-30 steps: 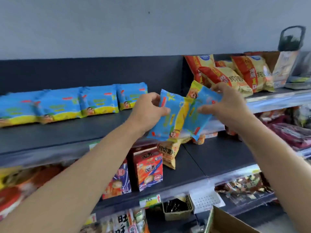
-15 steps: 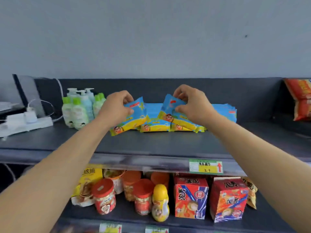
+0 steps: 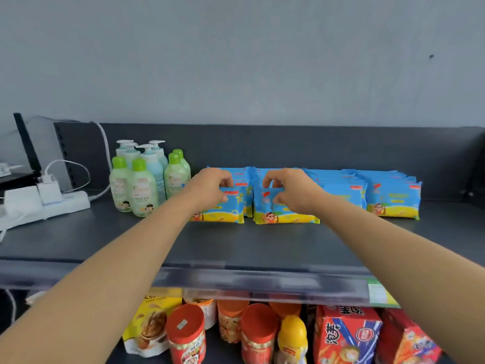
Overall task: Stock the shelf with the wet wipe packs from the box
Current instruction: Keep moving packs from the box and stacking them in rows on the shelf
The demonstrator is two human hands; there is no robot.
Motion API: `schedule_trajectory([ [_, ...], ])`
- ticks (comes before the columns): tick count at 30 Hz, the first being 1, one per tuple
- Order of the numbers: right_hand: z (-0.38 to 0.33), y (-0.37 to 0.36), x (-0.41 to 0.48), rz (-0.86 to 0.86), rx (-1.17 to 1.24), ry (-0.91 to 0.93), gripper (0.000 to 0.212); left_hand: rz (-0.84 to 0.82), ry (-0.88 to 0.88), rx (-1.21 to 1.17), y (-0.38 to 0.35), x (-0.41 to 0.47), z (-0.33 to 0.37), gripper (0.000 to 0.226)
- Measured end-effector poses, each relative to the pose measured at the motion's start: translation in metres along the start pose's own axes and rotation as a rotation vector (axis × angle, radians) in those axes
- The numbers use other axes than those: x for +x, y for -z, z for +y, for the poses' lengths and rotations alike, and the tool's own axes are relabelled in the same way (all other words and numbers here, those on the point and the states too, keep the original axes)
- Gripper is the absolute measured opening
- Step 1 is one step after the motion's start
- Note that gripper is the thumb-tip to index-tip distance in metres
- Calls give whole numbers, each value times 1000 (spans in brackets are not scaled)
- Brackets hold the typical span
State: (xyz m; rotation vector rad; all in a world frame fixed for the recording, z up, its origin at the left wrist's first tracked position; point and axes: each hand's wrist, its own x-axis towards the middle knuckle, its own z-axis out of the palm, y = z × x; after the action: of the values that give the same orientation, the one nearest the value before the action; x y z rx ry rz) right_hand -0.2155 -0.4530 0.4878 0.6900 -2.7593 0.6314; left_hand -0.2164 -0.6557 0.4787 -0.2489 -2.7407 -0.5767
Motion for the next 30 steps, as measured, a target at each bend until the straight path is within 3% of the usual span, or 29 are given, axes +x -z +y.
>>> schedule_trajectory([
  [7,18,-18,13,59,-116,-43,35,63,-81,56,-21,19,-14,33],
  [12,27,-28,8,130,-312,-36,49,19,-118,206,-28,17,-24,53],
  [22,34,-31,1,186,-294,-27,54,64,-166,241,-35,14,-19,60],
  [27,43,-22,-15,300,-204,-22,47,116,-142,268,-38,7,-9,65],
  [30,51,-12,-31,366,-170,-16,42,201,-141,218,-41,2,8,57],
])
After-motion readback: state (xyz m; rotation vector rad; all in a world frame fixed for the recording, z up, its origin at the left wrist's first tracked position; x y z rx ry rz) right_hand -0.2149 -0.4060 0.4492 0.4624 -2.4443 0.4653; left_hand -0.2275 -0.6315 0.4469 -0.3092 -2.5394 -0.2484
